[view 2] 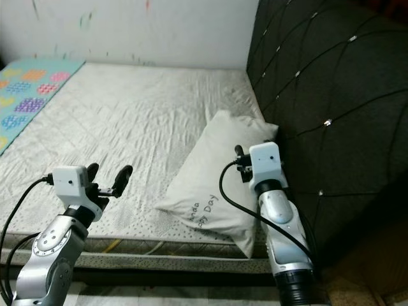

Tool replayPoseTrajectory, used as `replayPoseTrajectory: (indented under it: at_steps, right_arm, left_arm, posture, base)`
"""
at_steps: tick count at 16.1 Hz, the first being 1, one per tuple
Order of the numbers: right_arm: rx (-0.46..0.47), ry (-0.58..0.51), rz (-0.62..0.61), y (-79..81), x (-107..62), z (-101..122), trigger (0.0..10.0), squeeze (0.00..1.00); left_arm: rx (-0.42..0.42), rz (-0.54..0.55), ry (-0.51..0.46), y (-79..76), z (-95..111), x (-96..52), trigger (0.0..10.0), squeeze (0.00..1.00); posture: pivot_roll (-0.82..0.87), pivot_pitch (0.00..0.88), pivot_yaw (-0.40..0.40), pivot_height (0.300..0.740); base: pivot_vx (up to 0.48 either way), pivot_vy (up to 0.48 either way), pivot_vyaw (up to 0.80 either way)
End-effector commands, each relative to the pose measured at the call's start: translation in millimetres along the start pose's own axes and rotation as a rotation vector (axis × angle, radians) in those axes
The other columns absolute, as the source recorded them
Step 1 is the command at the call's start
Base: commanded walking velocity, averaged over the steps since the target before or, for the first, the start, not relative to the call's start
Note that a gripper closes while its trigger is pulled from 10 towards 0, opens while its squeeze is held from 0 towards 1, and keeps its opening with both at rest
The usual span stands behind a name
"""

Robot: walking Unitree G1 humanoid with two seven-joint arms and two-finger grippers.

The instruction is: Clean up the room

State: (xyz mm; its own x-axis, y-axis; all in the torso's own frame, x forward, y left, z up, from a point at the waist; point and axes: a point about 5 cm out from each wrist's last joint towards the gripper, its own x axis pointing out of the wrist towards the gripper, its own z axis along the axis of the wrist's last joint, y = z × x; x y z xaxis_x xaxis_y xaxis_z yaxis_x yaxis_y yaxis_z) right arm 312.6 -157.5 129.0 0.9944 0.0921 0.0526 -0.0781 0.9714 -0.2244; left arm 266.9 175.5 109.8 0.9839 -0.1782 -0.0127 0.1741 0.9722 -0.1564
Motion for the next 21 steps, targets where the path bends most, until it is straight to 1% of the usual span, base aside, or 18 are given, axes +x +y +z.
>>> replayPoseTrajectory:
  at_steps: [1,4,6,11,13,20,21]
  right_arm:
    - [-0.004,-0.018,0.001,-1.4,3.4,5.2,10.0,0.0]
    - [-0.005,-0.022,0.001,-1.4,3.7,5.5,10.0,0.0]
    - [-0.005,-0.023,0.001,-1.4,3.9,5.6,10.0,0.0]
    - [-0.005,-0.023,0.0,-1.1,5.0,5.8,10.0,0.0]
    - [-0.006,-0.027,0.0,-1.1,5.3,6.1,10.0,0.0]
    - [-0.005,-0.032,0.003,-1.2,5.7,5.9,10.0,0.0]
    - [-0.018,-0.03,0.005,-1.1,5.7,6.0,10.0,0.0]
  left_arm:
    - [0.011,0.001,-0.011,1.6,3.3,1.6,10.0,0.0]
    - [0.016,-0.005,-0.013,0.9,3.2,1.1,10.0,0.0]
    - [0.015,-0.011,-0.015,0.4,3.4,1.0,10.0,0.0]
    - [0.019,-0.013,-0.016,0.7,3.8,1.1,10.0,0.0]
    - [0.018,-0.006,-0.012,1.1,3.4,1.2,10.0,0.0]
    - [0.04,0.067,-0.008,6.6,1.9,3.3,10.0,0.0]
    - [0.046,0.084,-0.005,8.1,1.6,3.7,10.0,0.0]
  posture:
    - [-0.16,0.0,-0.047,0.74]
    - [-0.16,0.0,-0.048,0.74]
    - [-0.16,0.0,-0.048,0.74]
    - [-0.15,0.0,-0.048,0.74]
    - [-0.15,0.0,-0.047,0.74]
    - [-0.15,0.0,-0.047,0.74]
    - [-0.15,0.0,-0.048,0.74]
  base:
    - [0.0,0.0,0.0]
    - [0.0,0.0,0.0]
    - [0.319,0.0,0.0]
    - [0.333,0.0,-0.67]
    - [0.307,0.0,-0.22]
    - [0.0,0.0,0.0]
    - [0.0,0.0,0.0]
